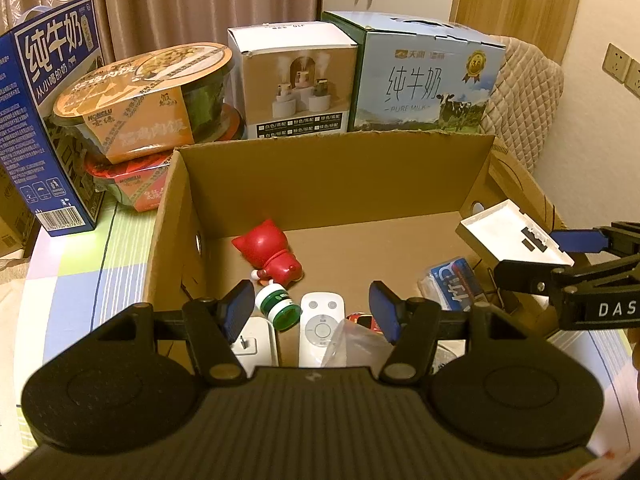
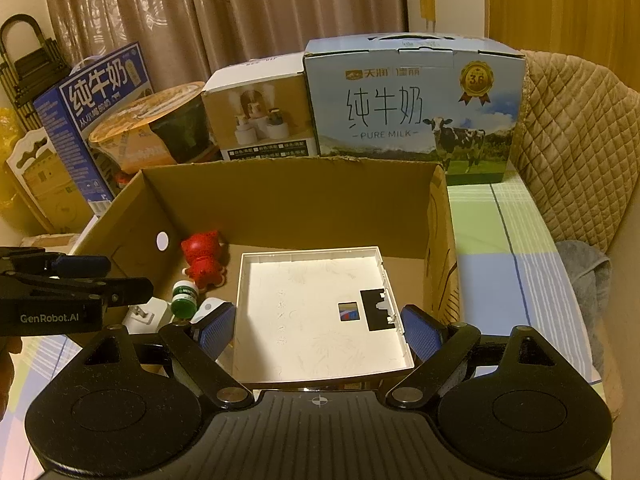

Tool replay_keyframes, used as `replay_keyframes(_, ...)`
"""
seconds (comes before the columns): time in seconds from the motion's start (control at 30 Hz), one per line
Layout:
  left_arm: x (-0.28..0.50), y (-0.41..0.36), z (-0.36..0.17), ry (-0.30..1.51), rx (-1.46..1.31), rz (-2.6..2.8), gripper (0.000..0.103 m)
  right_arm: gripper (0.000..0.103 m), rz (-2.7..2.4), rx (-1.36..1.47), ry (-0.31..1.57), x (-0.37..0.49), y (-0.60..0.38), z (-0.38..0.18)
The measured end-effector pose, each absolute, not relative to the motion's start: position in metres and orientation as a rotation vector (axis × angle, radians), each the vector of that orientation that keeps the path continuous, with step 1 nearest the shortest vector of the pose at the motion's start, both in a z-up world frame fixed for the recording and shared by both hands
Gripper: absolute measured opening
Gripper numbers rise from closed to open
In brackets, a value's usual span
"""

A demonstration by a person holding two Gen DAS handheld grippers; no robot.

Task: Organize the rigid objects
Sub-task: 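Lower the white plate into the box and open the right gripper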

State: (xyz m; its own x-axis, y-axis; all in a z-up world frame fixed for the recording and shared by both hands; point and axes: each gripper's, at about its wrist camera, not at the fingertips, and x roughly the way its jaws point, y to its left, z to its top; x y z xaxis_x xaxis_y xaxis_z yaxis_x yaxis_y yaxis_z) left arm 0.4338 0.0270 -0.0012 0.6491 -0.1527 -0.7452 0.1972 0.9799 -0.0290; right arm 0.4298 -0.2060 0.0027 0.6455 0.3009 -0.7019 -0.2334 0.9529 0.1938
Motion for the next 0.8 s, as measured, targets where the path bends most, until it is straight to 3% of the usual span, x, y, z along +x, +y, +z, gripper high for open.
replay_keyframes(0.5,0.435,0.032,-0.001,0.843,0.055,-0.190,0.060,0.086,0.308,0.120,0.810,0.435,-0.202,0.000)
replay_keyframes(0.6,0.435,0.033,-0.001,0.842,0.054,-0.188,0.065,0.086,0.330,0.173,0.787,0.437,-0.206,-0.001)
replay_keyframes(0.7,0.433,0.034,-0.001,0.838,0.054,-0.182,0.070,0.097,0.304,0.202,0.754,0.438,-0.210,0.002)
replay_keyframes(0.8,0.431,0.034,-0.001,0.839,0.056,-0.178,0.072,0.097,0.316,0.229,0.743,0.436,-0.215,0.005)
